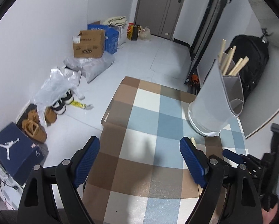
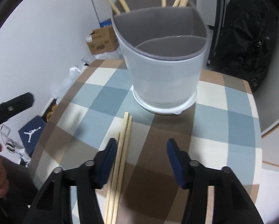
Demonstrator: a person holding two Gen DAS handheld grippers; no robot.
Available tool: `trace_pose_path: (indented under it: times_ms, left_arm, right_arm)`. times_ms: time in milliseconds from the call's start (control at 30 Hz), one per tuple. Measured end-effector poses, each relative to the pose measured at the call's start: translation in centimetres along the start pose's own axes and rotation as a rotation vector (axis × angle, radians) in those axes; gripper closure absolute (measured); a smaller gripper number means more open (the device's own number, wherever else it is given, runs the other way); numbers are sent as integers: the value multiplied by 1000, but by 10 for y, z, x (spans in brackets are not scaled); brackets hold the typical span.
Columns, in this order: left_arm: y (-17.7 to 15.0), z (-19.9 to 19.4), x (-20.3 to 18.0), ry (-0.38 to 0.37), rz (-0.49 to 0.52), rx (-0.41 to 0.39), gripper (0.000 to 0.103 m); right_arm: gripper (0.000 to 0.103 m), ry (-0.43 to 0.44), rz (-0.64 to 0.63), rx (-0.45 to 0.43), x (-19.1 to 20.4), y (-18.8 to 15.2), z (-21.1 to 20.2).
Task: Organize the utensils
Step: 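Lower the right tool onto the wooden sticks and close on one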
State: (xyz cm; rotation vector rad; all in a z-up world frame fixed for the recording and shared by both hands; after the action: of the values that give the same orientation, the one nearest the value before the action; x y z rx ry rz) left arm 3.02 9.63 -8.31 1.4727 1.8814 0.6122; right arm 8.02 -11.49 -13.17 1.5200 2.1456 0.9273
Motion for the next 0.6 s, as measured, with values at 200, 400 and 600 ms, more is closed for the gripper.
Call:
trace_pose_path:
  times_ms: [200,400,600]
  left_arm:
    - [4,5,16,-7,-65,19,19]
    - [4,9,22,-24,-92,38,19]
    - [7,8,26,-35,-109,35,19]
  right_arm:
    - [59,12,3,3,10,10,20]
    - [67,-7,19,37,16,18,41]
    - [89,-69,-35,50,26,20,56]
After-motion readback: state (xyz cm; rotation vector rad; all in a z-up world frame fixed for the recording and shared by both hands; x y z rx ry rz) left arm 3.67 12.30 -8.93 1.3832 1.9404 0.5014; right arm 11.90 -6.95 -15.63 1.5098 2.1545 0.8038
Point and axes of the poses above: each gripper's, at about its wrist camera, not at the fingertips, and z roughly the way its jaws point, x to its left, y to its top, the point moved 2 cm from there along z, roughly the way its jaws point, and after that the axes turned 9 degrees about -x, right-handed, at the moved point
